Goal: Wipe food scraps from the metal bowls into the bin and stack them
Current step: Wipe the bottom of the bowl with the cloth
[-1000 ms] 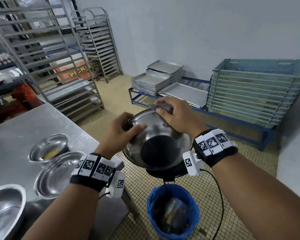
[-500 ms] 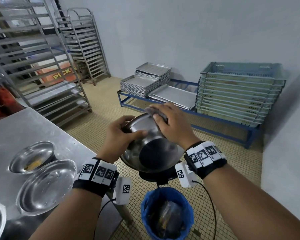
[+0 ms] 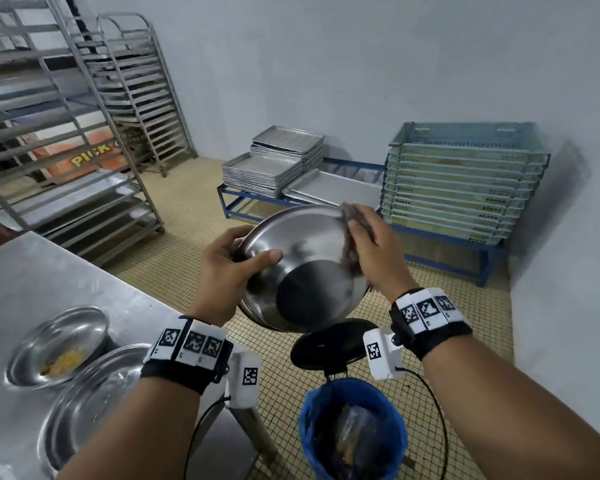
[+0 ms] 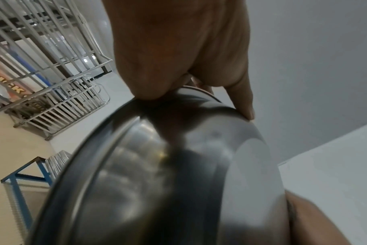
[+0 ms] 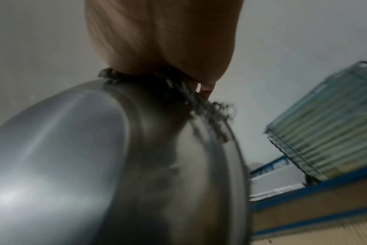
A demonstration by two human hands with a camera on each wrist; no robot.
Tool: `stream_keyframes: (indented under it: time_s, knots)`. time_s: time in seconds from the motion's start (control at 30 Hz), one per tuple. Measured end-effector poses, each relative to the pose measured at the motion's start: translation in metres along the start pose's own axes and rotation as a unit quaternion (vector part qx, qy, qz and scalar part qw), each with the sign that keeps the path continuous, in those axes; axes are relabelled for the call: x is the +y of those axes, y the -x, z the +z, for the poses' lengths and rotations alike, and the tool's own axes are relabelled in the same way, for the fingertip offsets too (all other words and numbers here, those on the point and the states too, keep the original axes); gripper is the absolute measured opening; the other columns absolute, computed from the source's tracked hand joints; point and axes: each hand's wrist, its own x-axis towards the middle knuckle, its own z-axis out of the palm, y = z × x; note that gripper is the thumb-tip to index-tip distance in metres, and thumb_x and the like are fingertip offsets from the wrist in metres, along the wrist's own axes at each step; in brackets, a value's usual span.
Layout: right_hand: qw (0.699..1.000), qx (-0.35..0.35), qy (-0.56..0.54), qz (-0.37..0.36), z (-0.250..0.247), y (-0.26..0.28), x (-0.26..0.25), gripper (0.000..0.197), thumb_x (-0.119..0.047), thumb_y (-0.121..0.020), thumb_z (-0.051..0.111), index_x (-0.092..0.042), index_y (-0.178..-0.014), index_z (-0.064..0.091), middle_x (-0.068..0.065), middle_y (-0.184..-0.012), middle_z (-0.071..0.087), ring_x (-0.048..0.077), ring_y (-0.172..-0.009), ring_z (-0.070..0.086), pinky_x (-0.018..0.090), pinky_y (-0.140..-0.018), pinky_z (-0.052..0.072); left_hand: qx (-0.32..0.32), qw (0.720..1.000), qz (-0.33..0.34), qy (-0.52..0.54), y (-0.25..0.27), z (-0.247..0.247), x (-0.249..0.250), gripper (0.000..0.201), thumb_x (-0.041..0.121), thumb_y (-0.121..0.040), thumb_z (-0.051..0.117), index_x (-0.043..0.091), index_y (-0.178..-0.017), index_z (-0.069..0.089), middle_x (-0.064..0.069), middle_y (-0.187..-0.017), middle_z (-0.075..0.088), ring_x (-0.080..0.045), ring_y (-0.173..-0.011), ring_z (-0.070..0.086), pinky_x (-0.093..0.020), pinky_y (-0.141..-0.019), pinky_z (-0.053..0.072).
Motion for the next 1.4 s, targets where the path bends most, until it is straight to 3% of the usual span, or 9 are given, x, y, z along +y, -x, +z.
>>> stream_keyframes:
  time_s: [0.13, 0.33, 0.43, 0.57, 0.7, 0.9, 1.13, 1.27, 1.4]
  knots:
    - [0.995, 0.015, -0.061, 0.072, 0.004, 0.010, 0.001, 0.026, -0.018, -0.107, 0.049, -0.019, -0.130, 0.062, -0.011, -0.085, 0.065, -0.004, -0.060, 0.057, 0.018, -0.059, 0.047, 0.000, 1.000, -0.002, -0.004, 0.000, -0.012, -0.005, 0.042, 0.018, -0.065, 0.089, 0.029, -0.103, 0.075, -0.005, -0.092, 0.079, -0.025, -0.084, 0.078, -0.036, -0.071, 0.064]
    - [0.988, -0.006, 0.125, -0.086, 0.004, -0.003, -0.020, 0.026, -0.033, -0.099, 0.052, -0.026, -0.121, 0.065, -0.006, -0.101, 0.069, 0.010, -0.091, 0.064, 0.033, -0.082, 0.053, -0.138, 0.957, 0.038, -0.251, -0.018, -0.013, 0.008, 0.062, 0.038, -0.065, 0.099, 0.026, -0.118, 0.070, 0.006, -0.101, 0.077, -0.015, -0.094, 0.076, -0.043, -0.084, 0.065]
    - [0.967, -0.049, 0.196, -0.156, 0.008, -0.005, -0.037, 0.027, -0.029, -0.100, 0.054, -0.023, -0.125, 0.063, 0.000, -0.108, 0.064, 0.016, -0.096, 0.060, 0.030, -0.081, 0.048, -0.168, 0.942, 0.067, -0.284, -0.023, 0.002, 0.021, 0.061, 0.036, -0.067, 0.098, 0.029, -0.121, 0.070, 0.011, -0.106, 0.076, -0.007, -0.097, 0.073, -0.037, -0.087, 0.062]
    - [0.974, -0.034, 0.155, -0.160, 0.001, -0.005, -0.026, 0.033, -0.031, -0.101, 0.051, -0.021, -0.131, 0.061, 0.001, -0.112, 0.063, 0.016, -0.101, 0.059, 0.029, -0.086, 0.046, -0.139, 0.969, 0.058, -0.197, -0.023, 0.015, 0.023, 0.053, 0.016, -0.065, 0.097, 0.034, -0.108, 0.071, 0.009, -0.099, 0.080, -0.011, -0.090, 0.077, -0.028, -0.075, 0.063]
    - [0.992, -0.001, 0.084, -0.090, -0.021, 0.000, 0.004, 0.037, -0.031, -0.104, 0.048, -0.019, -0.138, 0.056, -0.012, -0.120, 0.056, 0.012, -0.114, 0.055, 0.041, -0.102, 0.047, -0.081, 0.988, 0.033, -0.129, -0.017, 0.024, 0.019, 0.055, 0.023, -0.058, 0.095, 0.030, -0.108, 0.071, 0.001, -0.094, 0.080, -0.020, -0.084, 0.078, -0.038, -0.070, 0.066]
    - [0.964, -0.003, 0.146, -0.221, -0.029, -0.009, -0.006, 0.036, -0.036, -0.106, 0.042, -0.021, -0.132, 0.062, -0.002, -0.127, 0.055, 0.015, -0.119, 0.053, 0.034, -0.102, 0.043, -0.076, 0.987, 0.045, -0.137, -0.012, 0.065, 0.011, 0.056, 0.025, -0.057, 0.096, 0.027, -0.109, 0.074, 0.000, -0.100, 0.080, -0.022, -0.093, 0.078, -0.041, -0.078, 0.065]
    - [0.995, -0.044, 0.022, -0.083, -0.062, -0.018, 0.013, 0.031, -0.020, -0.101, 0.055, -0.023, -0.132, 0.058, -0.010, -0.121, 0.062, -0.001, -0.109, 0.057, 0.027, -0.092, 0.046, -0.041, 0.990, 0.048, -0.127, -0.011, 0.079, 0.009, 0.055, 0.024, -0.058, 0.096, 0.034, -0.107, 0.072, 0.004, -0.097, 0.080, -0.017, -0.088, 0.078, -0.034, -0.072, 0.064]
    - [0.979, -0.056, 0.079, -0.179, -0.059, -0.030, 0.000, 0.039, -0.030, -0.097, 0.055, -0.027, -0.135, 0.058, -0.002, -0.118, 0.063, 0.018, -0.111, 0.057, 0.040, -0.101, 0.045, -0.033, 0.990, 0.055, -0.126, -0.013, 0.092, 0.011, 0.053, 0.027, -0.057, 0.096, 0.039, -0.104, 0.074, 0.005, -0.098, 0.080, -0.017, -0.090, 0.077, -0.032, -0.073, 0.063]
    - [0.996, -0.032, 0.025, -0.083, -0.069, -0.037, 0.022, 0.032, -0.037, -0.102, 0.048, -0.032, -0.131, 0.057, -0.004, -0.109, 0.068, 0.018, -0.099, 0.065, 0.049, -0.091, 0.054, 0.012, 0.995, 0.063, -0.079, -0.015, 0.081, 0.014, 0.051, 0.024, -0.055, 0.096, 0.037, -0.101, 0.077, -0.001, -0.096, 0.080, -0.021, -0.089, 0.077, -0.034, -0.072, 0.063]
